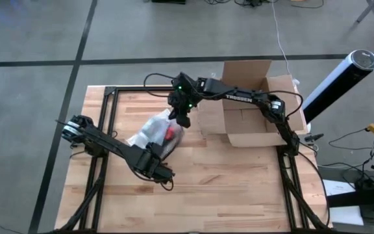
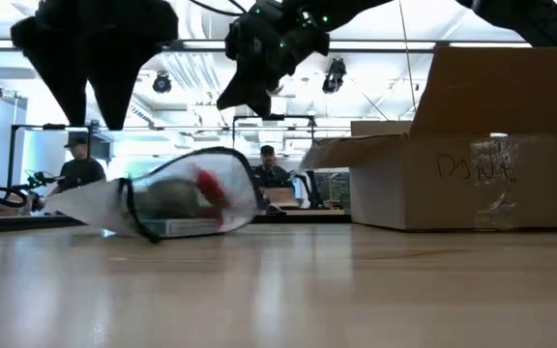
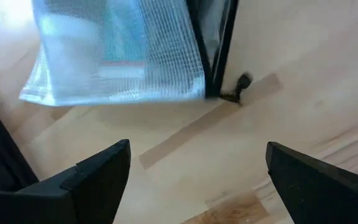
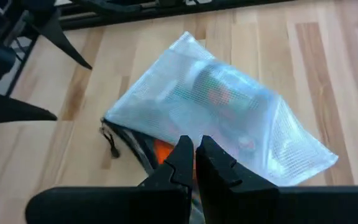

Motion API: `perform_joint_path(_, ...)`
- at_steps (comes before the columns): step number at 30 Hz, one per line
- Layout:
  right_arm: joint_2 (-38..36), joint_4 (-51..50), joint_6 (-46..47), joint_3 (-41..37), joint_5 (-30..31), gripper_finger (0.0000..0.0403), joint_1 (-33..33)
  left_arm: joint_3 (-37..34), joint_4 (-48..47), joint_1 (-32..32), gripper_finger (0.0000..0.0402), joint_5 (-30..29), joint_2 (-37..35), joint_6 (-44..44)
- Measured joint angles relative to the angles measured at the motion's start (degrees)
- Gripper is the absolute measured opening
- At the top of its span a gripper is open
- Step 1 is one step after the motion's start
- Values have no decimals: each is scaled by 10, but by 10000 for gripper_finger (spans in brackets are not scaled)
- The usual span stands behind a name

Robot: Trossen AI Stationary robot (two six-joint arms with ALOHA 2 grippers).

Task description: Unpack boxes

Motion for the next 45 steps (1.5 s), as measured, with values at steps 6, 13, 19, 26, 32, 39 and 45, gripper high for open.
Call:
perform_joint_path(6,0,-6,1,0,0,1,0,26,-34,0,352,-43,-1,-3)
perform_joint_path(13,0,-11,-5,-1,5,0,-3,29,-43,0,352,-57,-1,-4)
perform_joint_path(19,-9,-19,-4,-2,5,0,-16,29,-44,-1,352,-101,-1,-22)
perform_joint_path(26,-62,-19,-13,-6,-29,0,-30,29,-44,-1,352,-176,-1,-32)
perform_joint_path(32,-109,-12,-18,-48,-67,0,-30,29,-48,-1,352,-246,-1,-31)
perform_joint_path(39,-181,91,40,-190,-85,0,-30,16,-61,-1,352,-288,-12,-28)
perform_joint_path(45,-262,217,115,-342,-79,0,-26,-34,-51,-3,352,-288,-58,-30)
